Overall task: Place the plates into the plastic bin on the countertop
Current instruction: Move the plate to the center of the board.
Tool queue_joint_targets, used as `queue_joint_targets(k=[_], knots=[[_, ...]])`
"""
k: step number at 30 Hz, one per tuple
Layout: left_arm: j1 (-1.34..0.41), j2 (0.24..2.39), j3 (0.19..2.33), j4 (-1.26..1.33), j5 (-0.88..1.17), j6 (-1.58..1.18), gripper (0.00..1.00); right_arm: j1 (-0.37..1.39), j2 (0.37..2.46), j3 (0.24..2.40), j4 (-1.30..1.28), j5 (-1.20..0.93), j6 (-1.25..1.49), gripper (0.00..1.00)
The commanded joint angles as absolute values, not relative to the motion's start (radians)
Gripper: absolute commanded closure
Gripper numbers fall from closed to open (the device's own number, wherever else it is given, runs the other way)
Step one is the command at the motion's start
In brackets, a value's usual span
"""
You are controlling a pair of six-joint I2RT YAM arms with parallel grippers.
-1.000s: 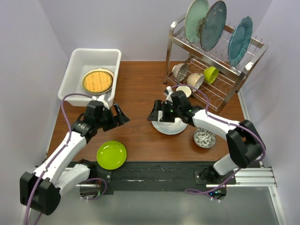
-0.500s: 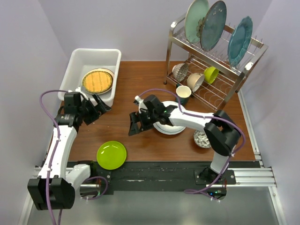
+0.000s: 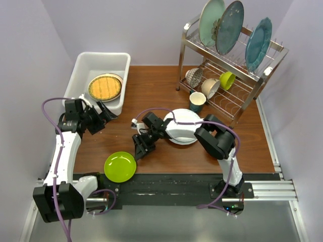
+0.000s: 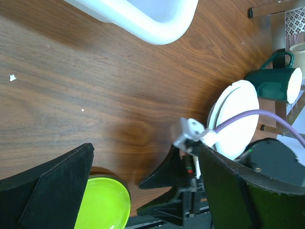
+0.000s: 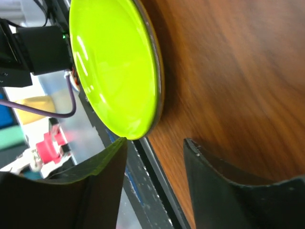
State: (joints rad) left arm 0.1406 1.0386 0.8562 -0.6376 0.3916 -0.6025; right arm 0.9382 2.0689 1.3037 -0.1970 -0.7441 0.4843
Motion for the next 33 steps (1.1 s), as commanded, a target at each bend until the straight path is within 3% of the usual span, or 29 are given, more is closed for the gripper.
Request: queue_joint_targets(k=[1, 8, 18, 33], knots=[[0.158, 1.040, 0.888, -0.621, 0.437, -0.558, 0.04, 0.974, 2.095, 1.382, -0.216, -0.833, 0.474, 0.50], [0.163, 1.014, 0.862, -0.623, 0.442, -0.554, 0.04, 1.015, 2.163, 1.457, -0.317, -0.789, 0.427, 0.56], [0.164, 1.003, 0.859, -0.629, 0.442, -0.548, 0.04, 1.034, 2.197, 1.531, -0.520, -0.536, 0.391, 0.85], [0.164, 0.989, 0.805, -0.647, 0.457, -0.515, 0.05, 0.905, 2.148, 1.462, -0.519, -0.393, 0.465, 0.96]])
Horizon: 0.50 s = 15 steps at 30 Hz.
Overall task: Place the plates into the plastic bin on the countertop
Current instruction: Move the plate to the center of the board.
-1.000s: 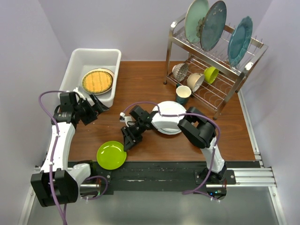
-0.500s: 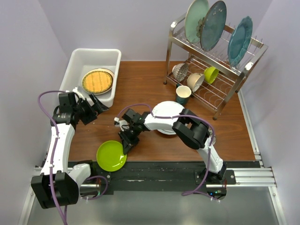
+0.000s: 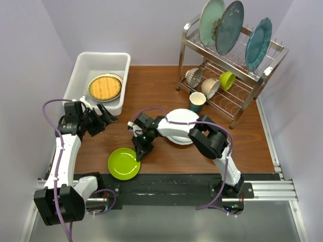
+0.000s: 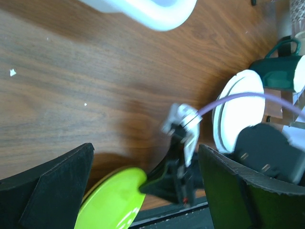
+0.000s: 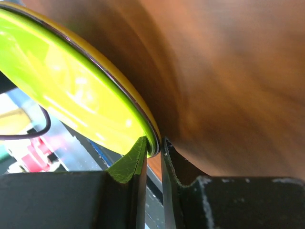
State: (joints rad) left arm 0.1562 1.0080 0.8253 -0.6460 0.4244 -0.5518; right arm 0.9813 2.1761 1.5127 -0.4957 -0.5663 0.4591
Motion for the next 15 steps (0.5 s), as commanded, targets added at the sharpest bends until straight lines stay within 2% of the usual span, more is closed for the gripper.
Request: queue_joint_targets(k=[1, 12, 15], knots=[[0.164, 0.989, 0.798, -0.646, 0.460, -0.515, 0.05, 0.891, 2.146, 1.451, -0.515, -0.385, 0.465, 0.97], [0.163, 1.008, 0.726, -0.634, 0.505, -0.494, 0.05, 0.770, 2.118, 1.462, -0.523, -0.321, 0.479, 0.96], [0.164, 1.009, 0.700, -0.634, 0.508, -0.486, 0.08, 0.765, 2.109, 1.471, -0.528, -0.310, 0.482, 0.96]])
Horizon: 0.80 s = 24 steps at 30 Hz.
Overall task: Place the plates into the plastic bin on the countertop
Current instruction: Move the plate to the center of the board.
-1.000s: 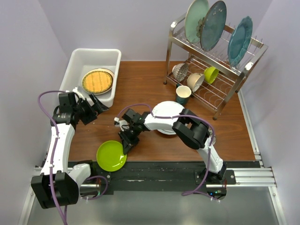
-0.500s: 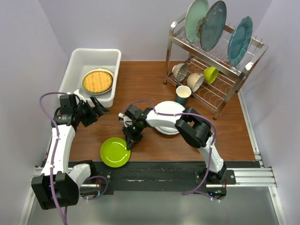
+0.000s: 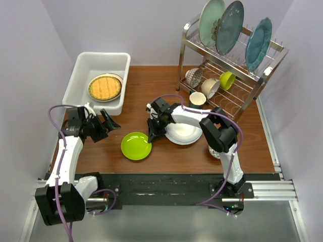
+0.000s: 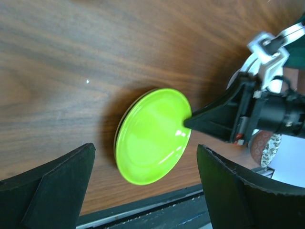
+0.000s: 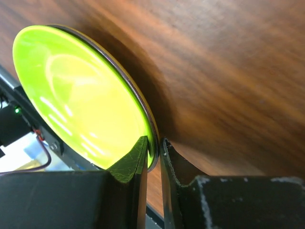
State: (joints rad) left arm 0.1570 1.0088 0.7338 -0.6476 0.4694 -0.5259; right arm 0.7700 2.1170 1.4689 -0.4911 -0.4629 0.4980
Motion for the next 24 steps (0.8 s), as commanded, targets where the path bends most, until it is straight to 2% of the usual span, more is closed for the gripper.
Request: queue_joint_targets(k=[1, 3, 7, 10, 18, 21, 24], knots=[[0.164, 1.008, 0.678, -0.629, 0.511, -0.491, 0.09, 0.764, 2.103, 1.474, -0.528, -0.310, 0.480, 0.96], [0.164, 1.002, 0.654, -0.617, 0.518, -0.497, 0.12, 0.762, 2.097, 1.474, -0.531, -0.304, 0.483, 0.95], [0.164, 0.979, 0.566, -0.563, 0.560, -0.531, 0.26, 0.761, 2.065, 1.460, -0.522, -0.267, 0.482, 0.91], [0.150, 0.971, 0.532, -0.541, 0.569, -0.551, 0.32, 0.761, 2.033, 1.453, -0.503, -0.276, 0.479, 0.88], [0.017, 1.014, 0.535, -0.500, 0.474, -0.604, 0.35, 0.764, 2.031, 1.437, -0.480, -0.310, 0.488, 0.87], [-0.018, 1.034, 0.538, -0.489, 0.445, -0.614, 0.42, 0.764, 2.033, 1.431, -0.476, -0.324, 0.488, 0.87], [-0.023, 1.039, 0.531, -0.483, 0.433, -0.621, 0.44, 0.762, 2.037, 1.425, -0.471, -0.330, 0.489, 0.86]])
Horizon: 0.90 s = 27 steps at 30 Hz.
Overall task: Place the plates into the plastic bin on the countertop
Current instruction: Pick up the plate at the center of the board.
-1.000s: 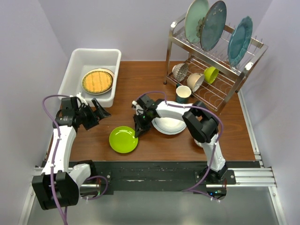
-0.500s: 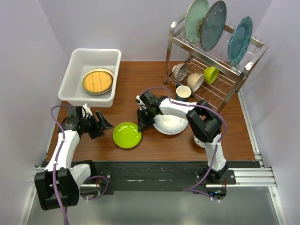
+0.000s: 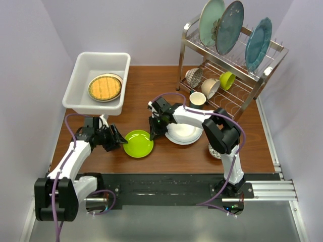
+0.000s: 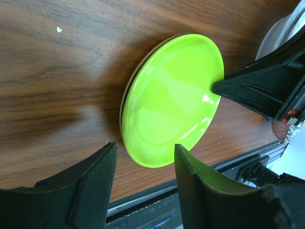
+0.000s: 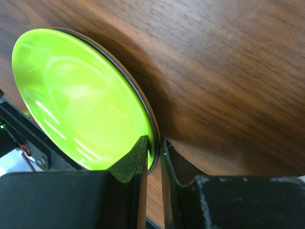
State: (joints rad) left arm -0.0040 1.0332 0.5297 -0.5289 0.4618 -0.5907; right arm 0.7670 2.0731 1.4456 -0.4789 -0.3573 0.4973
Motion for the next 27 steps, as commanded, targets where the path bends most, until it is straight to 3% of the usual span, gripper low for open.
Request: queue_joint_targets(k=[1, 7, 20, 27], knots=[[-0.023, 1.040, 0.529, -0.480, 0.430, -0.623, 0.46, 0.762, 2.039, 1.425, -0.471, -0.334, 0.489, 0.86], [-0.029, 1.061, 0.515, -0.456, 0.433, -0.635, 0.56, 0.764, 2.046, 1.424, -0.465, -0.348, 0.488, 0.86], [-0.049, 1.137, 0.523, -0.420, 0.403, -0.632, 0.63, 0.762, 2.052, 1.419, -0.462, -0.364, 0.482, 0.86], [-0.060, 1.155, 0.494, -0.376, 0.434, -0.644, 0.73, 0.764, 2.054, 1.420, -0.469, -0.374, 0.477, 0.85]])
